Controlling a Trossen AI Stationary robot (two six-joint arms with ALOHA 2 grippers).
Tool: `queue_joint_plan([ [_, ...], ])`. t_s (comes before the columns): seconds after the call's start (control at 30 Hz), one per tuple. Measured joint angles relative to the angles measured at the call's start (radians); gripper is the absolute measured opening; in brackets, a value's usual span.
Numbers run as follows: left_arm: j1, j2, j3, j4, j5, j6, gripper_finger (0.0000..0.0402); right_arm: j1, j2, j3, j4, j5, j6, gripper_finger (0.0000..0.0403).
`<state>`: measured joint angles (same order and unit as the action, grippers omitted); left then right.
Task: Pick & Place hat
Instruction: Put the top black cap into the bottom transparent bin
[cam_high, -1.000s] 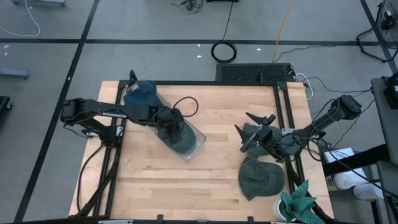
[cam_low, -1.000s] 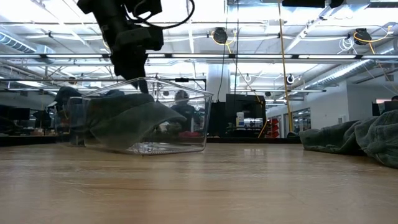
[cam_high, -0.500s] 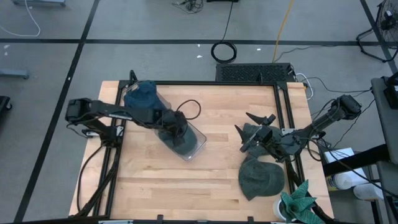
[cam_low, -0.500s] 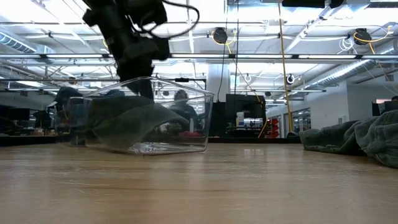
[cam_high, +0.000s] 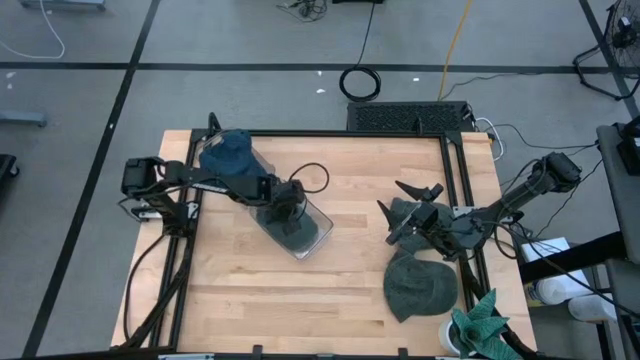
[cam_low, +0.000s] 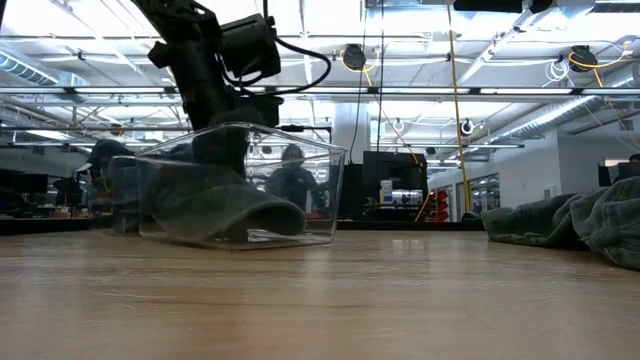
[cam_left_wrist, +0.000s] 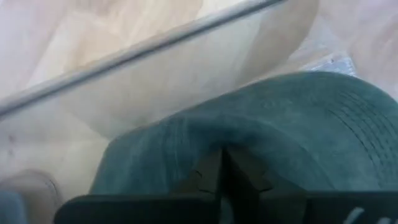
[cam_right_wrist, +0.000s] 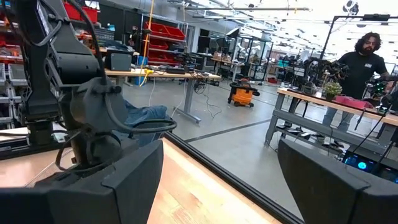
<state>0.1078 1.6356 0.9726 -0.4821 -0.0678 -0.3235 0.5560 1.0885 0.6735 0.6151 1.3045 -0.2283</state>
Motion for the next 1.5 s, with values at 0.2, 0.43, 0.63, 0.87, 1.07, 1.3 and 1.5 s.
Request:
queue_joint_plan([
  [0.2, 0.004, -0.028, 0.027, -0.014, 0.007, -0.001, 0.0026, 0.000, 0.000, 0.000, -0.001, 0.000, 0.000, 0.0302],
  [0.43, 0.004, -0.033, 0.055, -0.018, 0.003, 0.026, 0.0004, 0.000, 0.000, 0.000, -0.003, 0.000, 0.000, 0.0302],
  [0.63, -0.009, -0.033, 0.156, -0.113, -0.001, 0.114, 0.0030, 0.000, 0.000, 0.000, -0.007, 0.000, 0.000, 0.0302],
  [0.87, -0.077, -0.088, 0.249, -0.126, -0.029, 0.266, 0.0035, 0.000, 0.000, 0.000, -0.032, 0.008, 0.071, 0.0302],
  [1.07, -0.139, -0.203, 0.249, -0.061, -0.037, 0.338, 0.0035, 0.003, 0.000, 0.000, -0.061, 0.010, 0.164, 0.0302],
  [1.3, -0.179, -0.314, 0.249, -0.059, -0.035, 0.411, 0.0035, -0.031, 0.008, 0.000, -0.096, -0.225, 0.181, 0.0302],
  [1.5, -0.183, -0.393, 0.249, -0.068, 0.003, 0.455, 0.0035, -0.149, 0.068, 0.137, -0.526, -0.395, 0.500, 0.0302],
])
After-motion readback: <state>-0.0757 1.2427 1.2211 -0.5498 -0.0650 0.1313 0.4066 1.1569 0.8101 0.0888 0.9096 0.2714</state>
